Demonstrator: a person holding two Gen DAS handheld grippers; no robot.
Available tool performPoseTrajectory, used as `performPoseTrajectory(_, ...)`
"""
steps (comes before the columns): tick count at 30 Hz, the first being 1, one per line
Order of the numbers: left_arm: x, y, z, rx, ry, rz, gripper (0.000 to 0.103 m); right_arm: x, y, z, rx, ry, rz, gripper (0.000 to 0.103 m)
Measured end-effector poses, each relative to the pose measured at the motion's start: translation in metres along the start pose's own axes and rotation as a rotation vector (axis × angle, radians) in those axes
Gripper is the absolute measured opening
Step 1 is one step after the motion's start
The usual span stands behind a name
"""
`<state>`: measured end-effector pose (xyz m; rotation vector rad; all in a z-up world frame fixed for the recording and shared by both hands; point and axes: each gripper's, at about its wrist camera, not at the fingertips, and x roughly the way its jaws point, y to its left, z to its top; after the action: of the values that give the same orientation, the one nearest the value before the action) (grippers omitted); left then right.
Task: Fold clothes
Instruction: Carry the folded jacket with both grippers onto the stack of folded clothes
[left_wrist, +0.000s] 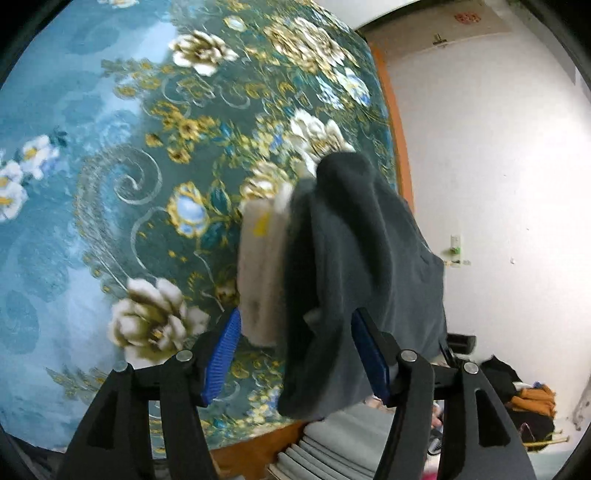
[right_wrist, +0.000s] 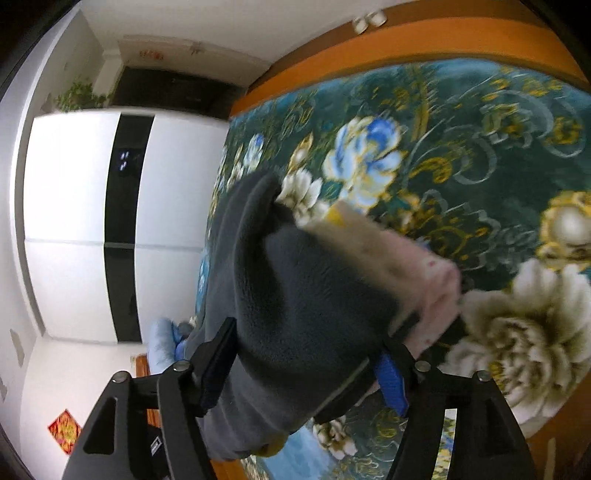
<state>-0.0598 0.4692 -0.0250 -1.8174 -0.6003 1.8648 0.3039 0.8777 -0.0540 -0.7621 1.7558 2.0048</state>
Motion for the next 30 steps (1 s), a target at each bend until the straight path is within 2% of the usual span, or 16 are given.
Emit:
performPoseTrajectory(4, 0.006, -0.011, 0.010, 0.022, 0.000, 0.019, 0.063, -0.022, 0.019, 0.012, -0.086, -0.095, -0.121, 0.073)
performPoseTrajectory(8, 0.017, -0.028, 0.012, 0.074, 0.004, 0.047, 0.062, -0.020, 0.080, 0.012, -0.298, -0.116, -0.146, 0.073)
performPoseTrajectory(9, 0.020, -0.033, 0.011, 0.095, 0.005, 0.066, 0.049, -0.016, 0.095, 0.006, -0.353, -0.097, -0.132, 0.073)
performPoseTrajectory(10, 0.023, -0.036, 0.011, 0.111, 0.009, 0.077, 0.031, -0.010, 0.109, -0.001, -0.408, -0.075, -0.115, 0.073)
performPoseTrajectory(12, 0.026, -0.041, 0.009, 0.139, 0.005, 0.106, 0.016, 0.007, 0.128, -0.014, -0.490, -0.003, -0.081, 0.073)
performPoseTrajectory(13, 0.026, -0.042, 0.009, 0.152, -0.008, 0.130, 0.009, 0.020, 0.131, -0.018, -0.517, 0.031, -0.090, 0.073)
performPoseTrajectory(16, 0.029, -0.035, 0.012, 0.143, -0.019, 0.182, 0.009, 0.056, 0.132, -0.023, -0.574, 0.104, -0.155, 0.073)
performPoseTrajectory(18, 0.034, -0.028, 0.015, 0.119, -0.004, 0.193, 0.009, 0.071, 0.128, -0.019, -0.566, 0.116, -0.186, 0.073)
performPoseTrajectory(22, 0.044, -0.028, 0.017, 0.134, 0.006, 0.215, 0.010, 0.094, 0.121, -0.014, -0.557, 0.139, -0.228, 0.074)
performPoseTrajectory(27, 0.027, -0.037, 0.022, 0.120, -0.014, 0.222, 0.013, 0.090, 0.126, -0.012, -0.564, 0.138, -0.273, 0.074)
performPoseTrajectory(30, 0.010, -0.059, 0.020, 0.192, -0.076, 0.265, 0.016, 0.074, 0.137, -0.016, -0.586, 0.101, -0.263, 0.073)
